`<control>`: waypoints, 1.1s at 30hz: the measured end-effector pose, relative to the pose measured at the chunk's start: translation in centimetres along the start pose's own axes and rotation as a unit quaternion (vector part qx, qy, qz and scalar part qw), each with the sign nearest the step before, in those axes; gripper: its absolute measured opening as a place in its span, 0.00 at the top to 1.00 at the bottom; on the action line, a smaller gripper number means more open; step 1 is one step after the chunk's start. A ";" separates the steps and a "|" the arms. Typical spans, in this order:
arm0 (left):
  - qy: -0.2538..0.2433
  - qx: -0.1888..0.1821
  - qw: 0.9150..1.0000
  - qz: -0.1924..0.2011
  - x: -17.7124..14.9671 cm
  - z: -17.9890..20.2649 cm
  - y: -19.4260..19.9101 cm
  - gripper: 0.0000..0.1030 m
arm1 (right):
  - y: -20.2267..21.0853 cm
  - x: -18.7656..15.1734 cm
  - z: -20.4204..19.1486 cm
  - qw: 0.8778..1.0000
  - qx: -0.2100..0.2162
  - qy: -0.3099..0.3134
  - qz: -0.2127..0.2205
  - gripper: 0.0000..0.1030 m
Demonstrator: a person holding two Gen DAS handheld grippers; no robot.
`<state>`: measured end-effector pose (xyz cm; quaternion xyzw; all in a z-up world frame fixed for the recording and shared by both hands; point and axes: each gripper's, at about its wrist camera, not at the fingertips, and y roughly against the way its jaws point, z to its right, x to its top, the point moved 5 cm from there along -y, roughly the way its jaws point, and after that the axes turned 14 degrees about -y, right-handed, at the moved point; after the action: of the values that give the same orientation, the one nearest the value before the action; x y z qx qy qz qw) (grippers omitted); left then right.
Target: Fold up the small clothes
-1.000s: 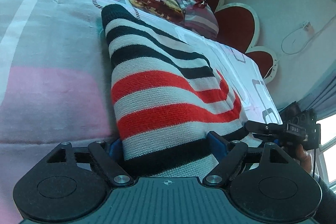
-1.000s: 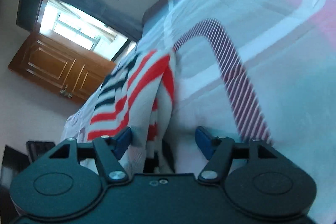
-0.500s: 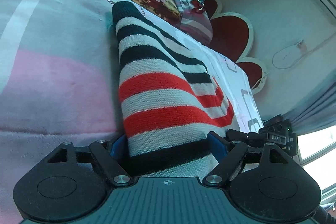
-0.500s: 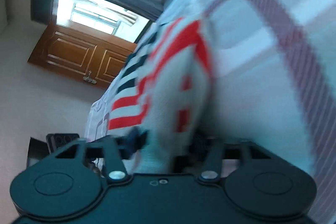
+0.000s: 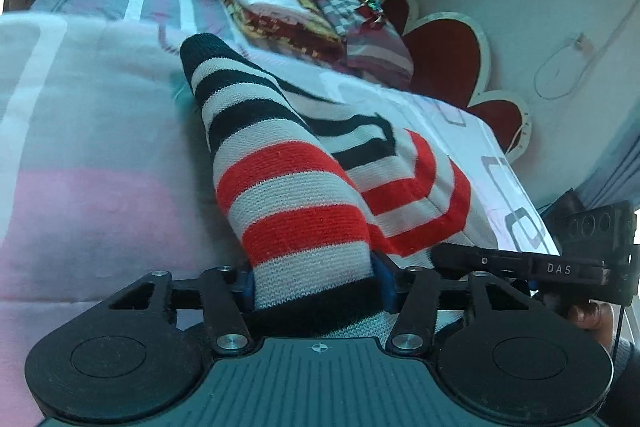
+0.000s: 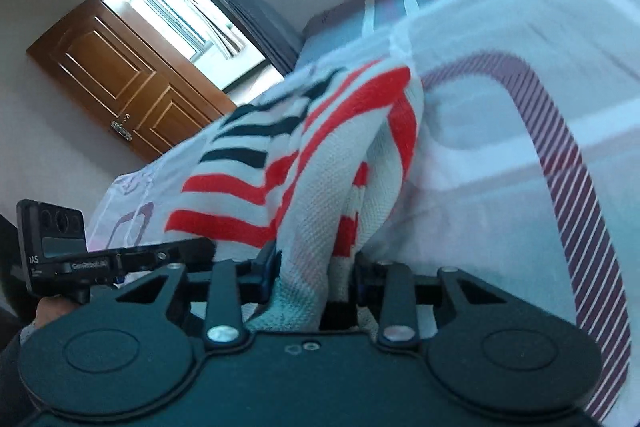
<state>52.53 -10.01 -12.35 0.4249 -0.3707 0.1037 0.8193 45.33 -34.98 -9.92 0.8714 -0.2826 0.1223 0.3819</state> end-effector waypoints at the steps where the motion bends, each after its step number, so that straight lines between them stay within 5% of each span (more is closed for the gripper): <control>1: -0.002 -0.004 1.000 0.003 0.2 0.3 0.4 0.49 | 0.1 -0.1 -0.4 1.000 -0.001 0.004 0.002 0.67; 20: -0.023 0.009 0.998 0.061 -0.2 2.3 15.6 0.49 | 5.2 -4.0 -10.8 0.997 0.027 0.072 0.024 0.67; 33: 0.014 0.077 0.994 0.077 -5.4 -6.0 26.8 0.49 | -2.8 -9.0 -20.4 0.990 0.064 0.120 -0.030 0.67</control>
<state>38.85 12.00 -1.71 0.4556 -0.3815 0.2008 0.7788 39.72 -14.87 -1.60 0.8811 -0.2004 0.2325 0.3597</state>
